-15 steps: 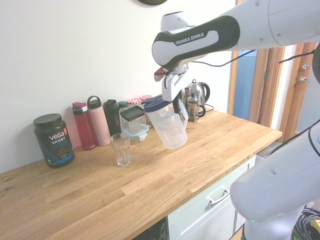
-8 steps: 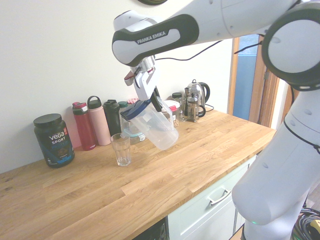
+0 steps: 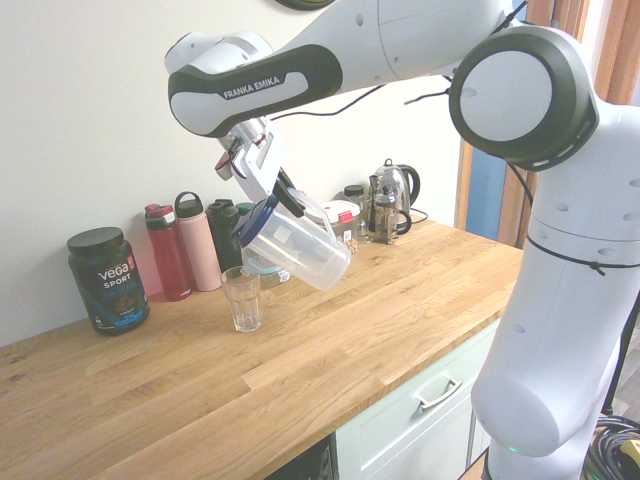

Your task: Pour me some water

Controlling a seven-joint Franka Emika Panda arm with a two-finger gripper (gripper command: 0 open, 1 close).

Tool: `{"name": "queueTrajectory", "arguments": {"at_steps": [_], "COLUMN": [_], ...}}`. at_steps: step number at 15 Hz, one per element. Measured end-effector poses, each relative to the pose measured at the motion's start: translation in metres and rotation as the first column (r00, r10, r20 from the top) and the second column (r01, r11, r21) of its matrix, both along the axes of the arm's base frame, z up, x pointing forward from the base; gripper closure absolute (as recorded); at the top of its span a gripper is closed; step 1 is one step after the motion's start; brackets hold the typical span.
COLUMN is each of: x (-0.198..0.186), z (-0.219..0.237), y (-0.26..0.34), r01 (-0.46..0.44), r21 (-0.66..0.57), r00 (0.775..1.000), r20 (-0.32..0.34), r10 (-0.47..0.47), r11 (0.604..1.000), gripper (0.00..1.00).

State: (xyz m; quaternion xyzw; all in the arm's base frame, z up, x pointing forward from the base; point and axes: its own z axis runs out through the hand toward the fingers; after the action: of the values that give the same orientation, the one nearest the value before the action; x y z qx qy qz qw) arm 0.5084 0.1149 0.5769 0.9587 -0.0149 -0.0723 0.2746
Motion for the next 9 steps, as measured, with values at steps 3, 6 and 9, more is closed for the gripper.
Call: {"name": "queueTrajectory", "arguments": {"at_steps": [3,6,9], "x": [0.006,0.01,0.017], "z": [-0.01,-0.014,-0.024], "y": [0.009,0.015,0.02], "r01": [-0.013,-0.02,-0.025], "r21": [-0.047,-0.078,-0.082], "r00": [0.999,0.997,0.993], "r20": [-0.039,-0.081,-0.12], "r10": [0.011,0.014,0.015], "r11": [0.999,0.997,0.996], "gripper": [1.0,1.0,1.0]}}
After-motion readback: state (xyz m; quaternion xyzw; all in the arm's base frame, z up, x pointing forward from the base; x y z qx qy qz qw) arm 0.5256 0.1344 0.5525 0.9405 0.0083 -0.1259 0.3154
